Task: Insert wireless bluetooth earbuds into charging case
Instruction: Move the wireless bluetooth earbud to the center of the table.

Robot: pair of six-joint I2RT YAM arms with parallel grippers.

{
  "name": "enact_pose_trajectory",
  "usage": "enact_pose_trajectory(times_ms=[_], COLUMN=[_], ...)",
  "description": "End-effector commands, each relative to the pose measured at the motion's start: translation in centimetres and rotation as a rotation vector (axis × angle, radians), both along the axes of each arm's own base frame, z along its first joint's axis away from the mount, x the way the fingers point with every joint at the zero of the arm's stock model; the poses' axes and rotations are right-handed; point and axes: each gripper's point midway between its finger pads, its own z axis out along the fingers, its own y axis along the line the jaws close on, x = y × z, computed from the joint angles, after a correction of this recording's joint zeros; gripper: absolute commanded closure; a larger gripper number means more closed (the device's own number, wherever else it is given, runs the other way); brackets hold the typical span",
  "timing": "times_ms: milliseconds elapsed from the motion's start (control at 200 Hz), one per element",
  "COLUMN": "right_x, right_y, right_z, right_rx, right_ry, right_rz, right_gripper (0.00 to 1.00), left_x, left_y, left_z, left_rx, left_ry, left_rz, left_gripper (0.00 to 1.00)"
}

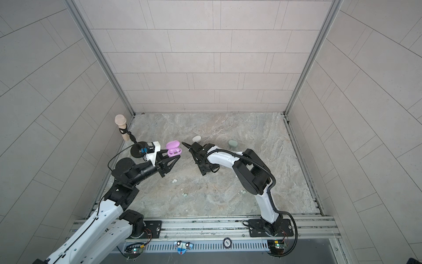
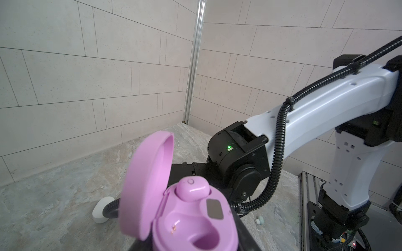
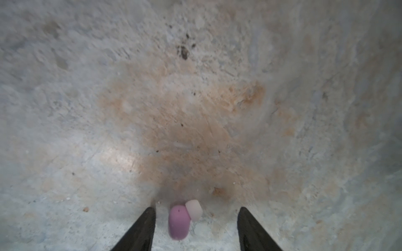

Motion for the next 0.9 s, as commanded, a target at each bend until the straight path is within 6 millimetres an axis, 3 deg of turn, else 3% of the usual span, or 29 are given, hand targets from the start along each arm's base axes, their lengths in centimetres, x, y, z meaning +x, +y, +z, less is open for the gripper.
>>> enact_pose_trajectory(times_ms=[0,536,896], right_x=[0.6,2.4,3.1], right_y=[-1.5,-8.5,-9.5], right_z=[0.3,3.0,3.8], right_rx=[-0.092,-0.224,-0.193], right_ry=[-0.032,-0.088,-0.105], right_rz=[0.000,-0.048,-0.085], right_gripper=[0.37,0.38,0.38], left_x=[-0.2,0.0,0.2], left_y=[0.1,0.0,-0.1], left_z=[0.5,0.4,0.4], left_rx=[-0.011,-0.011,-0.012], left_ry=[-0.022,-0.015,-0.009], left_rz=[-0.001,-0.003,-0.008], left_gripper=[0.79,0.79,0.78])
